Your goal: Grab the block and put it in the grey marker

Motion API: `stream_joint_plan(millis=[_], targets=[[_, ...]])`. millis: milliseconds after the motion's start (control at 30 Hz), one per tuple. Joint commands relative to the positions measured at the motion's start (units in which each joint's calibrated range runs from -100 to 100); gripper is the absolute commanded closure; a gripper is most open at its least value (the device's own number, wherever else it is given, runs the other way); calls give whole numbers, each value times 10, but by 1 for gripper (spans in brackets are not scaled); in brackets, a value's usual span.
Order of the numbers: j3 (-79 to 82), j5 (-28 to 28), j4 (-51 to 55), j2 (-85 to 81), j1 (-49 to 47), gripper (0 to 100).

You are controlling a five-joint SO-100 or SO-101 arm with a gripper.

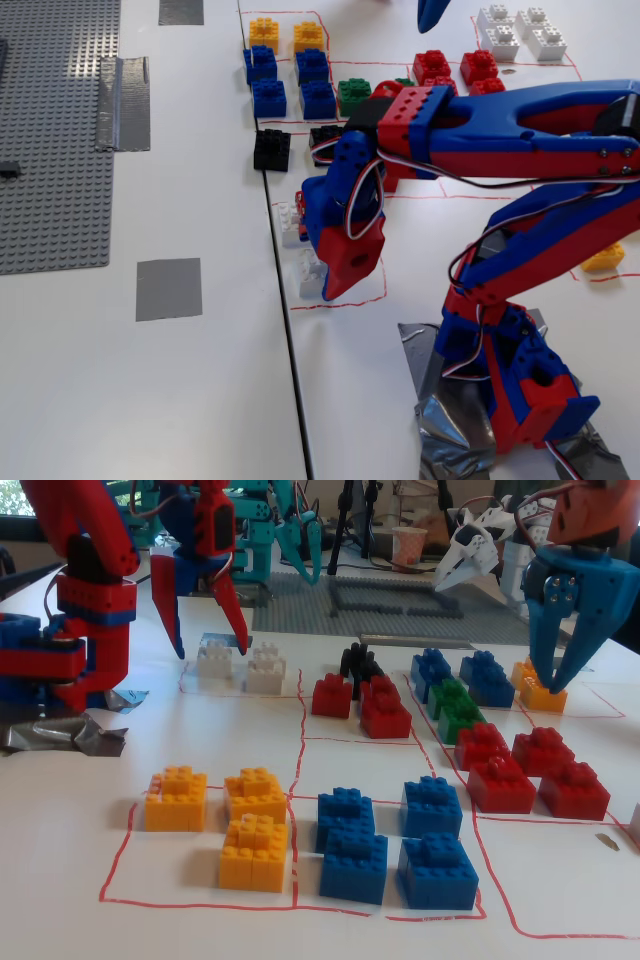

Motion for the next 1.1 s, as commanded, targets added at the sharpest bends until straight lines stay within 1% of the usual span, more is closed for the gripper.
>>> stream_joint_plan(millis=[0,333,433,567,667,1067], targets=[[-20,-4,-8,-4,13,69],[-6,5,-42,7,36,71],[2,5,-49,8,33,79],[4,6,-56,13,31,93],[3,11,-60,14,36,100],[-66,20,-39,14,36,100]])
